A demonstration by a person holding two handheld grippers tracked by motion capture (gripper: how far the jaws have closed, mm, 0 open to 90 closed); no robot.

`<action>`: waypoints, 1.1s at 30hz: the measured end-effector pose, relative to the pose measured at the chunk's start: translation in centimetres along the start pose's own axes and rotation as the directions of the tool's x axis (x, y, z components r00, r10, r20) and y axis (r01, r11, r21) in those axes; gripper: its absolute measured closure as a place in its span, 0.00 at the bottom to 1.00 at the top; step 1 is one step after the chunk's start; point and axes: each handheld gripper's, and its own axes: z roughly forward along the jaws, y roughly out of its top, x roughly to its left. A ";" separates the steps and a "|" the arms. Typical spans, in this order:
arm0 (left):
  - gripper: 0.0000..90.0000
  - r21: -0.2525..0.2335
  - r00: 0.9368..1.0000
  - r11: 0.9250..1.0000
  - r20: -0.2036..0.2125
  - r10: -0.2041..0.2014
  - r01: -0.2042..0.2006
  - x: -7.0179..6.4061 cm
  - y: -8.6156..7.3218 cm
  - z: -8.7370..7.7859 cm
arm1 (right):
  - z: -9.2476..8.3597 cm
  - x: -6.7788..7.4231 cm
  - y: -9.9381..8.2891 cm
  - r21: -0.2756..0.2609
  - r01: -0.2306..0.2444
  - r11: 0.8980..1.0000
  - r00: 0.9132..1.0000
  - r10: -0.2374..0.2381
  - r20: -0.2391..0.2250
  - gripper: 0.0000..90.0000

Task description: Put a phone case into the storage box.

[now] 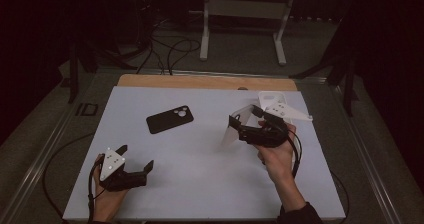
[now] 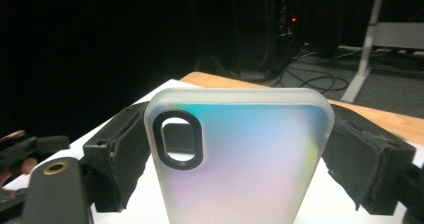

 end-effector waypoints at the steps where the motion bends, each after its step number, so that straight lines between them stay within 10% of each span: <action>1: 0.00 0.000 1.000 1.000 -0.002 -0.004 0.004 0.1 0.0 0.0 | -0.1 -0.3 0.2 -0.005 -0.002 1.000 1.000 0.003 0.007 0.18; 33: 0.00 0.007 1.000 1.000 -0.014 -0.018 0.018 0.1 -0.4 0.1 | -0.3 -5.9 5.3 -0.041 0.028 0.999 0.974 -0.018 0.226 0.18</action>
